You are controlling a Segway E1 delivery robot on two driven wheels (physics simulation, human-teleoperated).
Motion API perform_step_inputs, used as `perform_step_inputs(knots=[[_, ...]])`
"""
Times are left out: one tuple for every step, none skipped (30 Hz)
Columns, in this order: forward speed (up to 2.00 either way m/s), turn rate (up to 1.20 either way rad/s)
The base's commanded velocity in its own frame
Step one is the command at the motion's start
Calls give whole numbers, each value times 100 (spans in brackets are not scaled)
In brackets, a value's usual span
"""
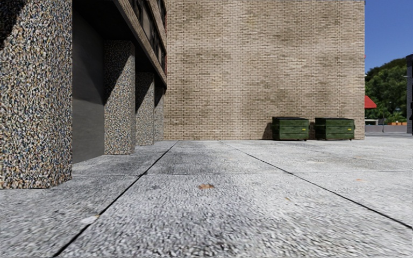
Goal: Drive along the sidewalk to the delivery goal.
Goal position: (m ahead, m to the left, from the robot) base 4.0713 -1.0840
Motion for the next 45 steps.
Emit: perform_step_inputs(knots=[[141, 0], [141, 0], [141, 0], [141, -39], [141, -58], [141, -58], [141, -77], [141, -102], [141, -120], [141, -120], [141, -120], [141, -120], [141, -120], [141, -3], [141, 0], [141, 0], [141, 0], [141, 0], [141, 0], [141, 0], [141, 0], [141, 0], [141, 0], [141, 0], [141, 0], [141, -16], [141, -46], [141, -72], [141, -96], [141, -96], [141, -110], [141, -117], [141, -118], [141, -118], [141, -118], [141, -118], [141, -118], [141, -113], [141, -113], [141, -12], [141, -12], [141, -4], [141, -2], [141, -1], [141, 0]])
